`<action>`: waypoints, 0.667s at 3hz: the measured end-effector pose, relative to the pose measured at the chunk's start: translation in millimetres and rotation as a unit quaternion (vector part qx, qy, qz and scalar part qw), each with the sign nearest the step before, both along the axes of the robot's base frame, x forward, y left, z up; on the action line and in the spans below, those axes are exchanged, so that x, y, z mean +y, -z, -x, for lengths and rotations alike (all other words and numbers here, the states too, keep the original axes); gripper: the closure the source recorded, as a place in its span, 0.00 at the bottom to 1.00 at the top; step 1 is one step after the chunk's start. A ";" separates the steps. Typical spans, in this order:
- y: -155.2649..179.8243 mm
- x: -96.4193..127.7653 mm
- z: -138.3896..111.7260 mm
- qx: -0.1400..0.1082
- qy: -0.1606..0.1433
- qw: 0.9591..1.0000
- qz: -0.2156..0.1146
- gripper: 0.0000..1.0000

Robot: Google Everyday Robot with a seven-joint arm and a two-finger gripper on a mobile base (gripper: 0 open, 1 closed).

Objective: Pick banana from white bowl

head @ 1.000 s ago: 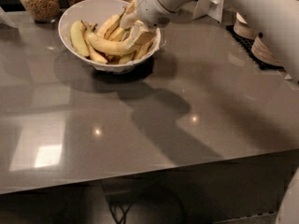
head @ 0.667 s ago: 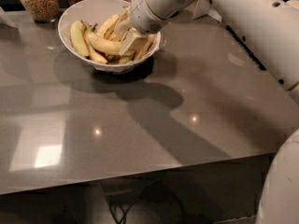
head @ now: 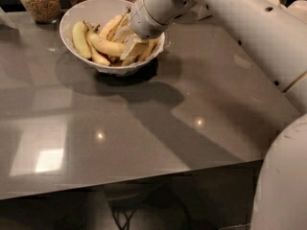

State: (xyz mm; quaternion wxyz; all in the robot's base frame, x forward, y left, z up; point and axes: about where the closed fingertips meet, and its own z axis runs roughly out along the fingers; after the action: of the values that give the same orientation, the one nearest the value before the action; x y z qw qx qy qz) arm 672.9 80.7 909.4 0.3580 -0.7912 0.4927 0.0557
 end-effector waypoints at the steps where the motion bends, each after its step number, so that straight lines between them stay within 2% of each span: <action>1: 12.8 2.6 -8.8 0.007 0.005 1.000 0.003 0.48; 2: 20.7 5.3 -14.9 0.011 0.008 1.000 0.005 0.54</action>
Offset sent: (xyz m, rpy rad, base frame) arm 0.0253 0.0047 -0.0301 -0.0142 0.0246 -0.0321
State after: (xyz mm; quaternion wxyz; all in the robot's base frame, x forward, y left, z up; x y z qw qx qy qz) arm 687.8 86.0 888.7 0.3493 -0.7883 0.5032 0.0588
